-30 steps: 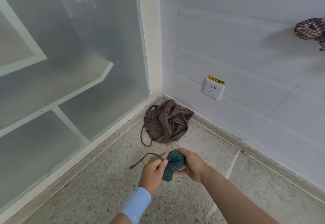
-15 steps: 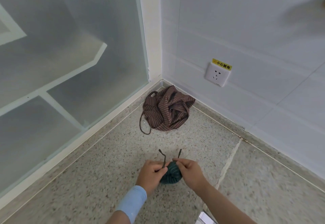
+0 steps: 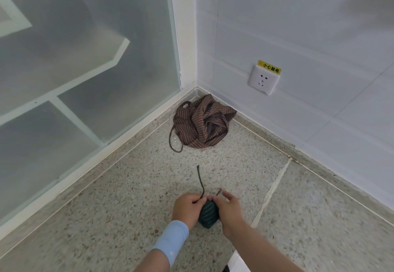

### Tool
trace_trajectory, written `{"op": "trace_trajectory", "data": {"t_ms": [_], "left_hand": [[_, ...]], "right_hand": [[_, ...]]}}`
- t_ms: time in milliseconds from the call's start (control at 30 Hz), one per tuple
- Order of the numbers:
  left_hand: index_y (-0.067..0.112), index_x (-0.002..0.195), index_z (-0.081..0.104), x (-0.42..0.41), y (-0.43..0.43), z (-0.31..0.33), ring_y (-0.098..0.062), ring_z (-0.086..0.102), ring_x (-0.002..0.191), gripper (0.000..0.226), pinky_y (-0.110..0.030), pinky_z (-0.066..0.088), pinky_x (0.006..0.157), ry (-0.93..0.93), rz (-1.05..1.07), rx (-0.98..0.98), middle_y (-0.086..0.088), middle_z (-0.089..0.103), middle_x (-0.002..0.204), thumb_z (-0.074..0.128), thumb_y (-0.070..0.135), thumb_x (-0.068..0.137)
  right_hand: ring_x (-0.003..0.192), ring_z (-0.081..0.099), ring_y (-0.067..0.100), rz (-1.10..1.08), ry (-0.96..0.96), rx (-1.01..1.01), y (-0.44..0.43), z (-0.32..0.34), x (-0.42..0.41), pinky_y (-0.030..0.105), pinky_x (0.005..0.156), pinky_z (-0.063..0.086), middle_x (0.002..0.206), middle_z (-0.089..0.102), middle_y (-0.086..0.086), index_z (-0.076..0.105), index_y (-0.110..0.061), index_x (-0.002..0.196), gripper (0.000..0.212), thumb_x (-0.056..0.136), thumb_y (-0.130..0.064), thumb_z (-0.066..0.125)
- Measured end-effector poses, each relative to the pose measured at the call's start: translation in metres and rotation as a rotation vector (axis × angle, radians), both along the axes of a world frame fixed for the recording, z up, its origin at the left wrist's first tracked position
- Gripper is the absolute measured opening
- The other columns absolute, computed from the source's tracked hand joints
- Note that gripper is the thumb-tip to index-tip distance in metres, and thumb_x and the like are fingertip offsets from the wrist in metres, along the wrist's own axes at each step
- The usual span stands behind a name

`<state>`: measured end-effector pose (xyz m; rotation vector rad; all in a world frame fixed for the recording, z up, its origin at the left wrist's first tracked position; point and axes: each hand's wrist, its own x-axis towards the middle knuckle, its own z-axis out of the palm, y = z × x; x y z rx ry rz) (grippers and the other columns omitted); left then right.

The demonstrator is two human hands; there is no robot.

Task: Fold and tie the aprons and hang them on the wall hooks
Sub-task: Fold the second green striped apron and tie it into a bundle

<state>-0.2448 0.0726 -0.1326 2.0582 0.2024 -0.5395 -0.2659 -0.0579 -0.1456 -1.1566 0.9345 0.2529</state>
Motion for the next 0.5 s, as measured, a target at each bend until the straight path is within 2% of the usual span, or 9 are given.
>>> {"op": "trace_trajectory", "data": {"t_ms": [33,67,100,167,233,333,400,500], "left_hand": [[0.034,0.086,0.077,-0.003,-0.002,0.001,0.002,0.063,0.078,0.017,-0.008,0.047,0.068,-0.014,0.014,0.008,0.021,0.067,0.079,0.065,0.024,0.093],[0.033,0.085,0.077,-0.006,-0.003,0.001,0.004,0.062,0.075,0.018,-0.006,0.045,0.065,-0.02,0.034,0.021,0.023,0.065,0.077,0.064,0.023,0.094],[0.033,0.082,0.077,-0.007,-0.005,0.001,0.005,0.062,0.073,0.02,-0.007,0.046,0.065,-0.022,0.052,0.034,0.024,0.066,0.076,0.063,0.024,0.094],[0.03,0.079,0.078,-0.007,-0.007,-0.003,0.003,0.064,0.071,0.023,-0.014,0.051,0.065,0.007,0.05,0.079,0.018,0.07,0.074,0.061,0.027,0.095],[0.025,0.07,0.076,-0.004,-0.007,-0.006,-0.003,0.061,0.063,0.031,-0.019,0.047,0.056,0.032,0.005,0.143,0.011,0.069,0.067,0.059,0.029,0.095],[0.025,0.051,0.054,0.002,-0.006,-0.007,-0.003,0.046,0.051,0.046,-0.016,0.031,0.043,0.047,-0.072,0.253,0.009,0.055,0.055,0.053,0.019,0.096],[0.022,0.054,0.05,0.007,-0.008,-0.006,-0.005,0.046,0.054,0.044,-0.019,0.033,0.047,0.07,-0.147,0.35,0.008,0.052,0.058,0.048,0.013,0.097],[0.012,0.077,0.067,0.014,-0.01,-0.006,-0.013,0.055,0.07,0.029,-0.023,0.042,0.063,0.103,-0.253,0.462,0.001,0.061,0.076,0.046,0.014,0.098]], "right_hand": [[0.091,0.07,0.024,-0.01,0.016,0.007,0.001,-0.002,-0.001,0.029,0.069,0.056,0.099,0.071,0.014,0.051,-0.015,0.117,0.039,0.087,-0.008,0.074],[0.091,0.07,0.025,-0.002,0.014,0.013,0.002,-0.004,-0.002,0.03,0.071,0.056,0.097,0.073,0.014,0.057,-0.008,0.111,0.028,0.088,-0.007,0.073],[0.091,0.071,0.026,0.023,-0.003,0.002,0.002,-0.007,-0.003,0.03,0.073,0.057,0.093,0.075,0.013,0.064,-0.002,0.105,0.017,0.089,-0.005,0.07],[0.092,0.072,0.027,0.124,-0.094,-0.114,0.0,-0.013,-0.008,0.027,0.075,0.057,0.089,0.077,0.007,0.073,-0.005,0.096,0.007,0.091,-0.005,0.069],[0.09,0.069,0.02,0.32,-0.275,-0.382,-0.005,-0.019,-0.014,0.016,0.076,0.052,0.095,0.073,-0.001,0.075,-0.01,0.088,0.007,0.09,-0.006,0.07],[0.087,0.059,-0.002,0.696,-0.607,-0.905,-0.013,-0.023,-0.02,0.002,0.073,0.04,0.122,0.057,-0.014,0.071,-0.018,0.088,0.01,0.092,-0.01,0.066],[0.087,0.059,-0.001,0.813,-0.746,-1.063,-0.017,-0.026,-0.02,0.006,0.072,0.04,0.13,0.055,-0.01,0.067,-0.02,0.09,0.011,0.097,-0.02,0.058],[0.089,0.064,0.009,0.874,-0.846,-1.119,-0.018,-0.024,-0.012,0.014,0.073,0.045,0.13,0.058,-0.008,0.062,-0.022,0.093,0.016,0.099,-0.029,0.049]]}}
